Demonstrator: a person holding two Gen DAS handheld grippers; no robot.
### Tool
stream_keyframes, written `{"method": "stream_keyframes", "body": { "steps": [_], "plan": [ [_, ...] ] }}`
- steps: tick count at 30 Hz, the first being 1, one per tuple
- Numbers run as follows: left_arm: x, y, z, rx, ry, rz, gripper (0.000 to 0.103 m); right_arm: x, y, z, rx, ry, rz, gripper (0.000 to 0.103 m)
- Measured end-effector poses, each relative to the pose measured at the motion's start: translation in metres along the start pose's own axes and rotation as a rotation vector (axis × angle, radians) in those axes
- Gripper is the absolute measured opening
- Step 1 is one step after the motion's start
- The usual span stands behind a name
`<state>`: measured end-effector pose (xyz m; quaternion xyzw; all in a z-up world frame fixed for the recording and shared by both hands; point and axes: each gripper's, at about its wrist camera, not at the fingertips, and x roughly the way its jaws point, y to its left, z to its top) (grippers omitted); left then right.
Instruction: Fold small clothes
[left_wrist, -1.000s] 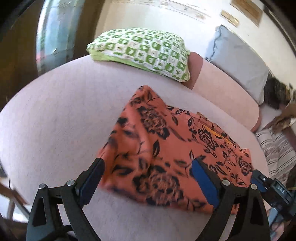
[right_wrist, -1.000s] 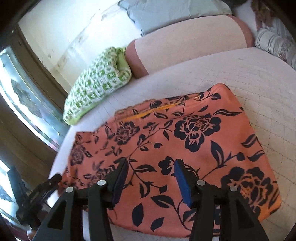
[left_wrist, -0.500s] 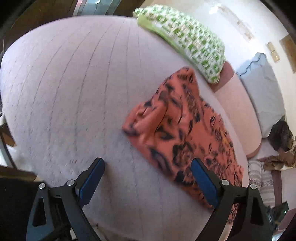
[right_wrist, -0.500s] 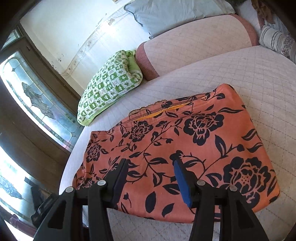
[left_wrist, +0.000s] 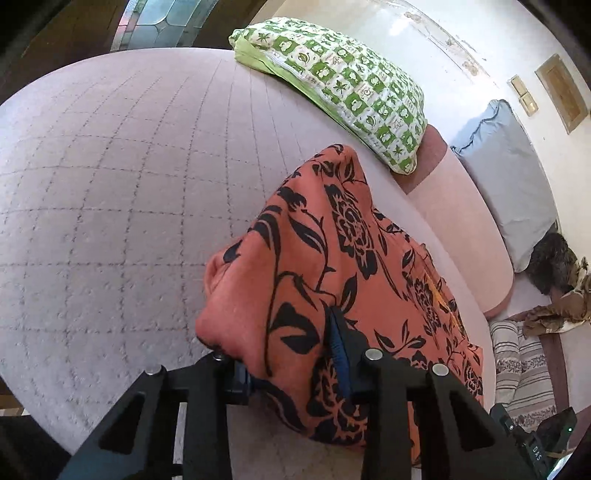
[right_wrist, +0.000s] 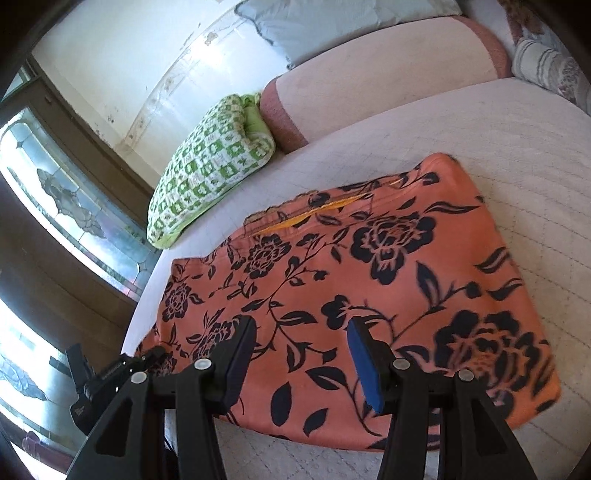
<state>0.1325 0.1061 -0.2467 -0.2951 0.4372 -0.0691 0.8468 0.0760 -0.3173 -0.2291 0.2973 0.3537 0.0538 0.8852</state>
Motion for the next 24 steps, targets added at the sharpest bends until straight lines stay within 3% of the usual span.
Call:
{"method": "stream_keyframes", "body": {
  "steps": [1, 3, 4, 7, 10, 13, 14, 18, 20, 24],
  "plan": [
    [0.001, 0.000, 0.000, -0.004, -0.004, -0.004, 0.034, 0.004, 0.002, 0.000, -0.001, 0.007, 0.020, 0.053],
    [0.002, 0.001, 0.000, -0.021, -0.011, -0.023, 0.041, 0.008, 0.010, -0.002, -0.029, -0.004, 0.029, 0.031],
    [0.003, 0.000, 0.001, -0.028, -0.014, -0.037, 0.048, 0.011, 0.016, -0.003, -0.055, -0.006, 0.020, 0.025],
    [0.004, -0.007, 0.000, -0.005, -0.021, -0.038, 0.050, 0.022, 0.029, -0.004, -0.070, -0.001, 0.035, 0.024],
    [0.007, -0.012, 0.000, 0.029, -0.013, -0.024, 0.027, 0.039, 0.036, -0.006, -0.063, 0.035, 0.050, 0.024],
    [0.005, -0.022, -0.001, 0.092, -0.028, 0.006, 0.022, 0.064, 0.038, -0.013, -0.059, 0.132, 0.054, 0.024],
    [0.003, -0.025, -0.001, 0.112, -0.035, 0.010, 0.021, 0.075, 0.037, -0.017, -0.059, 0.176, 0.038, 0.025],
    [-0.008, -0.042, 0.000, 0.192, -0.065, 0.011, 0.020, 0.078, 0.030, -0.018, -0.040, 0.192, 0.055, 0.023],
    [-0.012, -0.051, 0.000, 0.233, -0.075, 0.016, 0.020, 0.078, 0.025, -0.018, -0.017, 0.202, 0.059, 0.015],
    [-0.023, -0.077, -0.001, 0.333, -0.097, 0.016, 0.020, 0.074, 0.018, -0.014, 0.020, 0.223, 0.088, 0.014]
  ]
}}
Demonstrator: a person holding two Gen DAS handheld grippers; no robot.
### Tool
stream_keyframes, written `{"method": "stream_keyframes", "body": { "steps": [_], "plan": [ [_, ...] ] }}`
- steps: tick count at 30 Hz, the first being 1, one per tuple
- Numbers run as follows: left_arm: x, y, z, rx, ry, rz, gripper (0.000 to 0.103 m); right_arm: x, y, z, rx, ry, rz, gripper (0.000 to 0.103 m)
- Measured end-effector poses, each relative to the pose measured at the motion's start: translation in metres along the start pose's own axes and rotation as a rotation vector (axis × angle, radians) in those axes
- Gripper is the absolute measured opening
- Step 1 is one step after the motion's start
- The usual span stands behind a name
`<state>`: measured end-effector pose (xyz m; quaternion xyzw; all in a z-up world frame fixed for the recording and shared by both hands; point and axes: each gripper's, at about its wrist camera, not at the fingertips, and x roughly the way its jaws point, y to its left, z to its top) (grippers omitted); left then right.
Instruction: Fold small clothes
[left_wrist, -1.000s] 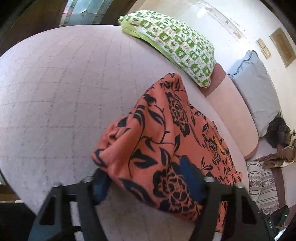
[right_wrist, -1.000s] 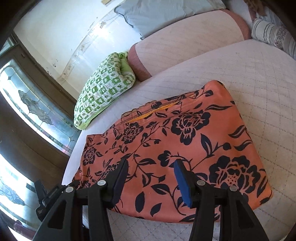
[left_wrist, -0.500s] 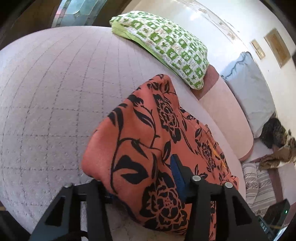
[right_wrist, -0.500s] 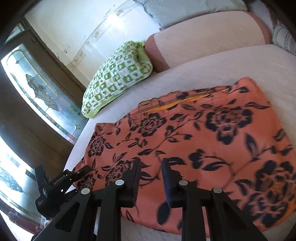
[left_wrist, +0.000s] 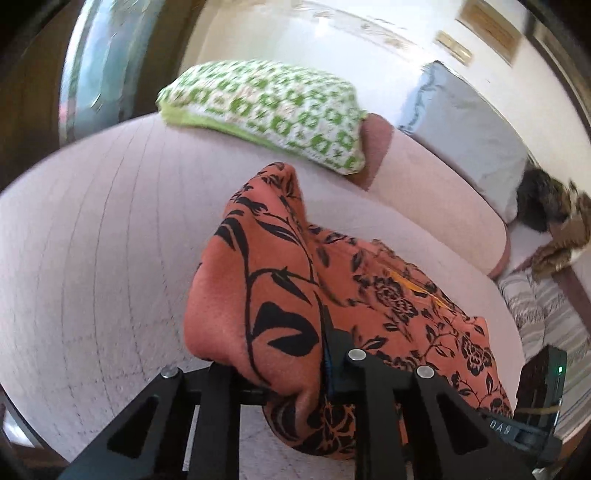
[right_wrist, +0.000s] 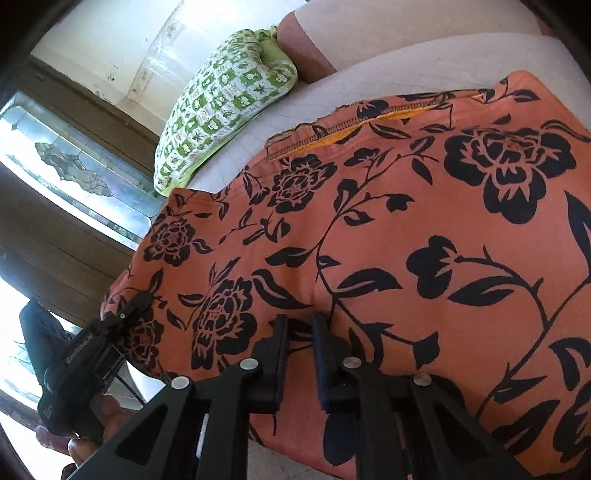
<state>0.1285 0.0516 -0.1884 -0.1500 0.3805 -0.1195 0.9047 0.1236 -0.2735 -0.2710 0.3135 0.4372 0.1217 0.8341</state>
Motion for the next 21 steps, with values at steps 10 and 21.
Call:
{"method": "stream_keyframes", "body": {
  "steps": [10, 21],
  "plan": [
    [-0.022, -0.099, 0.002, 0.250, -0.053, -0.082, 0.019, -0.110, -0.079, 0.020, 0.217, -0.248, 0.059, 0.019],
    [0.046, -0.276, -0.098, 0.599, 0.207, -0.256, 0.022, -0.216, -0.177, -0.002, 0.475, -0.493, 0.137, 0.019]
  ]
}}
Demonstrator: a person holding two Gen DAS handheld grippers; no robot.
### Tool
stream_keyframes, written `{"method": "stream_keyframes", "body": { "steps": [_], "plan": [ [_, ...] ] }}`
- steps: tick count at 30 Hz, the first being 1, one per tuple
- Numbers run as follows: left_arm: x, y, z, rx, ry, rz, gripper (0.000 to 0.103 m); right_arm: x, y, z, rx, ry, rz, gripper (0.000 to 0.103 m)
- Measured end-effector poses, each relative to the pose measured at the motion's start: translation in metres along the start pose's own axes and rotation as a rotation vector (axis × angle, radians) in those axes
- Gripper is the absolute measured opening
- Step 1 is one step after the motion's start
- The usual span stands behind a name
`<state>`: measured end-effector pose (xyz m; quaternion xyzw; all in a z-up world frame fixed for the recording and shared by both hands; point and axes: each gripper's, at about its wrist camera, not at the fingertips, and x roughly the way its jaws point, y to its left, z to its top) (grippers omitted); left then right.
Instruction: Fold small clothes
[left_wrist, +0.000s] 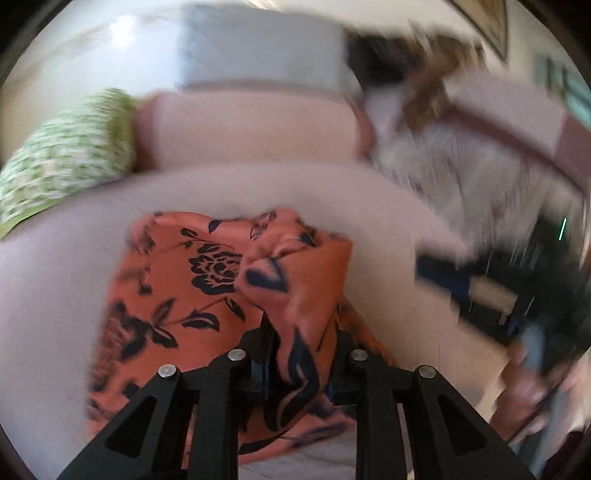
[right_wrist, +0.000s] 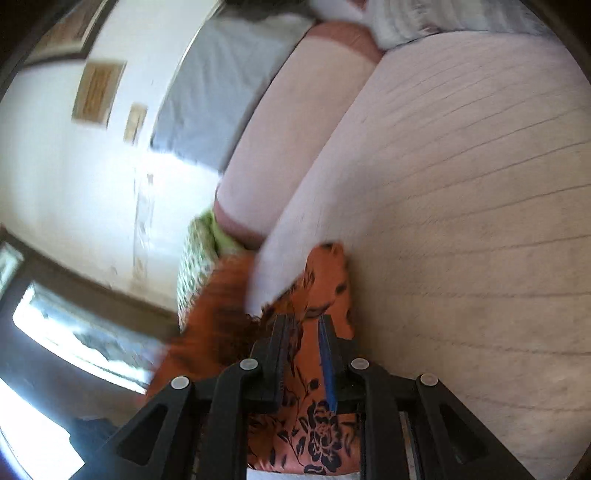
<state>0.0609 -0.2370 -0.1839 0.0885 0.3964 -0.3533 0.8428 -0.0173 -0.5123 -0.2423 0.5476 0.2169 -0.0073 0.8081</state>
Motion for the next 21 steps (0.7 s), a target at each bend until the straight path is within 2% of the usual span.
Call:
{"method": "stream_keyframes", "body": {
  "steps": [1, 3, 4, 6, 7, 8, 10, 12, 18, 21],
  "plan": [
    [0.005, -0.005, -0.004, 0.012, 0.022, 0.006, 0.027, -0.002, -0.001, 0.000, 0.006, 0.002, 0.005, 0.019],
    [-0.003, -0.003, -0.007, 0.015, 0.009, -0.031, 0.040, 0.001, 0.000, 0.000, 0.014, 0.033, 0.021, 0.020],
    [-0.009, 0.000, -0.005, 0.012, 0.009, -0.068, 0.052, 0.006, 0.000, -0.001, 0.016, 0.058, 0.024, 0.024],
    [-0.030, 0.004, -0.002, 0.016, -0.003, -0.135, 0.057, 0.017, 0.003, -0.002, 0.020, 0.108, 0.022, 0.045],
    [-0.044, 0.006, 0.000, 0.037, -0.022, -0.154, 0.061, 0.022, 0.004, -0.003, 0.024, 0.131, 0.024, 0.068],
    [-0.054, 0.007, 0.000, 0.051, -0.043, -0.155, 0.068, 0.025, 0.007, -0.005, 0.023, 0.136, 0.037, 0.071],
    [-0.077, 0.018, -0.001, 0.065, -0.107, -0.132, 0.075, 0.029, 0.014, -0.010, 0.008, 0.158, 0.056, 0.071],
    [-0.083, 0.035, -0.005, 0.045, -0.116, -0.100, 0.075, 0.038, 0.021, -0.011, -0.003, 0.177, 0.060, 0.071],
    [-0.060, 0.081, -0.016, -0.070, -0.016, 0.077, 0.075, 0.090, 0.038, -0.014, -0.004, 0.302, -0.013, 0.071],
    [-0.042, 0.089, -0.026, -0.049, 0.085, 0.186, 0.075, 0.119, 0.042, -0.011, -0.025, 0.325, -0.097, 0.071]
  ]
}}
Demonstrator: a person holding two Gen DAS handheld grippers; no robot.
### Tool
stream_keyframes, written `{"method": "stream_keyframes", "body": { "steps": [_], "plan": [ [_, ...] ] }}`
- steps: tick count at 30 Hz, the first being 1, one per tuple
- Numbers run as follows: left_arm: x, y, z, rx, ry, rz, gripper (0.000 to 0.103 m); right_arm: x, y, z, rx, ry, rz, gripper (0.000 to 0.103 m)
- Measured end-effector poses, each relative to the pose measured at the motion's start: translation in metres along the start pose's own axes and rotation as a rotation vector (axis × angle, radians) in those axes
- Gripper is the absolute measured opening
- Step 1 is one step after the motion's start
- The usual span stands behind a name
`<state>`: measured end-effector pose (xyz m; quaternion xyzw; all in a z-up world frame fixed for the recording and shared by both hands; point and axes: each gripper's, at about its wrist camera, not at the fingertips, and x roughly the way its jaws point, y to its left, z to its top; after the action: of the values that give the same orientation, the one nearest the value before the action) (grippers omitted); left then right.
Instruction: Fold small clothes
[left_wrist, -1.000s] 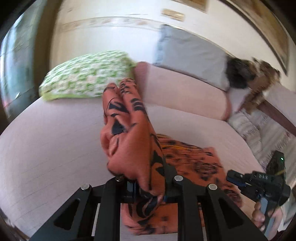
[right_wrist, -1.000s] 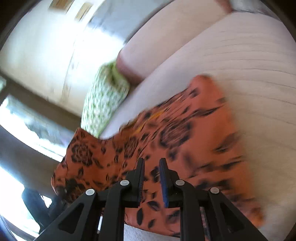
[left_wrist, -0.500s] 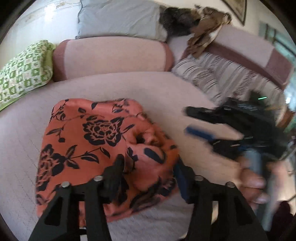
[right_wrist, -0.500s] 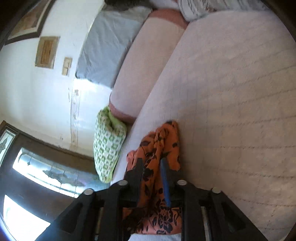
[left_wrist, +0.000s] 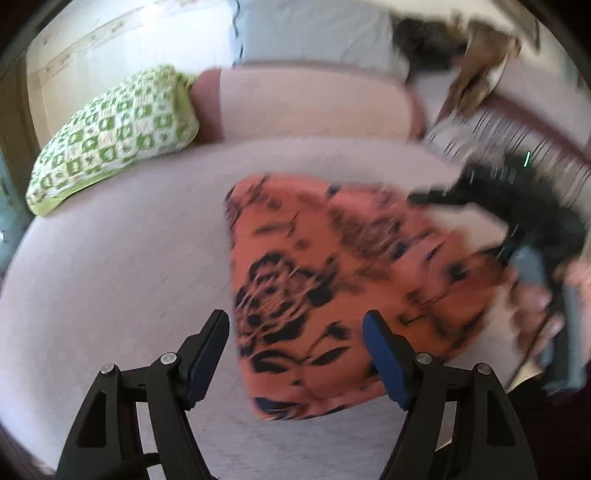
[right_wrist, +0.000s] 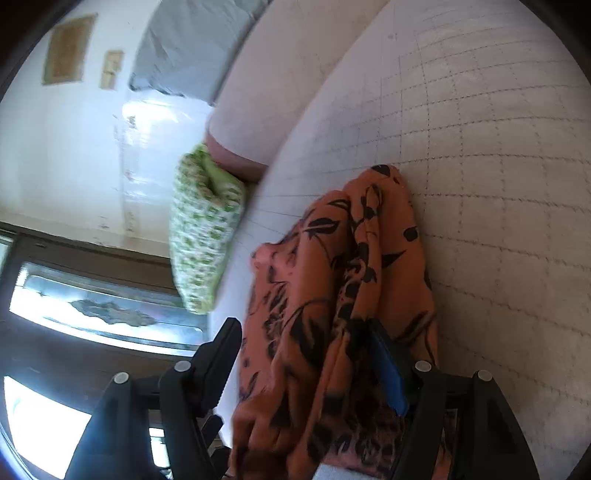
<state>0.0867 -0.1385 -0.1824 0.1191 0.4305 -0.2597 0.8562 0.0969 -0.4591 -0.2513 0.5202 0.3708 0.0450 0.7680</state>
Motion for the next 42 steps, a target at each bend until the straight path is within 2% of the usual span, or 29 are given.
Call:
{"method": "stream_keyframes", "body": {
  "steps": [2, 3, 4, 5, 8, 11, 13, 15, 16, 18, 19, 20, 22, 23, 25, 28, 31, 33, 36, 38, 42],
  "plan": [
    [0.012, -0.001, -0.003, -0.010, 0.044, -0.005, 0.075, 0.014, 0.001, 0.005, -0.006, 0.028, -0.056, 0.070],
    [0.016, -0.002, -0.005, -0.020, 0.063, -0.032, 0.075, 0.016, 0.001, 0.006, -0.014, 0.026, -0.066, 0.067],
    [0.019, -0.004, -0.007, -0.015, 0.074, -0.032, 0.076, 0.018, 0.005, 0.007, -0.044, 0.010, -0.087, 0.052],
    [0.019, -0.006, -0.009, 0.000, 0.073, -0.021, 0.076, 0.019, 0.009, 0.007, -0.078, 0.000, -0.106, 0.026],
    [0.019, -0.009, -0.011, 0.014, 0.054, -0.032, 0.078, 0.008, 0.032, 0.001, -0.205, -0.075, -0.121, 0.020],
    [0.015, -0.016, -0.009, 0.010, 0.035, -0.054, 0.079, -0.015, 0.061, -0.008, -0.388, -0.207, -0.122, 0.020],
    [0.017, -0.022, -0.009, 0.032, 0.027, -0.047, 0.081, -0.024, 0.063, -0.008, -0.422, -0.246, -0.128, 0.020],
    [0.022, -0.033, -0.009, 0.088, 0.027, -0.009, 0.084, -0.020, 0.050, -0.001, -0.375, -0.224, -0.190, 0.020],
    [0.026, -0.040, -0.011, 0.128, 0.038, 0.025, 0.087, -0.011, 0.033, 0.007, -0.306, -0.170, -0.249, 0.022],
    [0.030, -0.048, -0.013, 0.180, 0.052, 0.072, 0.090, -0.002, 0.007, 0.014, -0.196, -0.105, -0.294, 0.026],
    [0.031, -0.049, -0.014, 0.188, 0.054, 0.083, 0.091, -0.003, -0.003, 0.016, -0.147, -0.093, -0.275, 0.032],
    [0.031, -0.047, -0.013, 0.183, 0.053, 0.080, 0.091, -0.008, -0.006, 0.018, -0.125, -0.097, -0.262, 0.044],
    [0.030, -0.040, -0.014, 0.153, 0.060, 0.056, 0.091, -0.028, -0.002, 0.018, -0.130, -0.148, -0.270, 0.056],
    [0.029, -0.034, -0.014, 0.124, 0.075, 0.036, 0.091, -0.043, 0.001, 0.016, -0.144, -0.199, -0.259, 0.056],
    [0.031, -0.021, -0.017, 0.051, 0.105, -0.012, 0.091, -0.068, 0.006, 0.008, -0.176, -0.260, -0.171, 0.056],
    [0.036, -0.003, -0.024, -0.081, 0.147, -0.087, 0.091, -0.082, 0.020, -0.008, -0.287, -0.221, -0.058, 0.055],
    [0.034, 0.002, -0.031, -0.131, 0.145, -0.105, 0.091, -0.077, 0.037, -0.034, -0.424, -0.140, -0.056, 0.030],
    [0.030, -0.001, -0.032, -0.110, 0.128, -0.086, 0.091, -0.065, 0.037, -0.049, -0.448, -0.066, -0.093, 0.028],
    [0.027, -0.009, -0.038, -0.083, 0.141, -0.074, 0.091, -0.044, 0.024, -0.061, -0.453, 0.051, -0.252, 0.027],
    [0.029, -0.007, -0.038, -0.098, 0.157, -0.101, 0.091, -0.031, 0.012, -0.062, -0.443, 0.081, -0.393, 0.026],
    [0.011, -0.012, -0.034, -0.062, 0.118, -0.094, 0.091, -0.028, 0.016, -0.063, -0.439, 0.073, -0.409, 0.026]
  ]
}}
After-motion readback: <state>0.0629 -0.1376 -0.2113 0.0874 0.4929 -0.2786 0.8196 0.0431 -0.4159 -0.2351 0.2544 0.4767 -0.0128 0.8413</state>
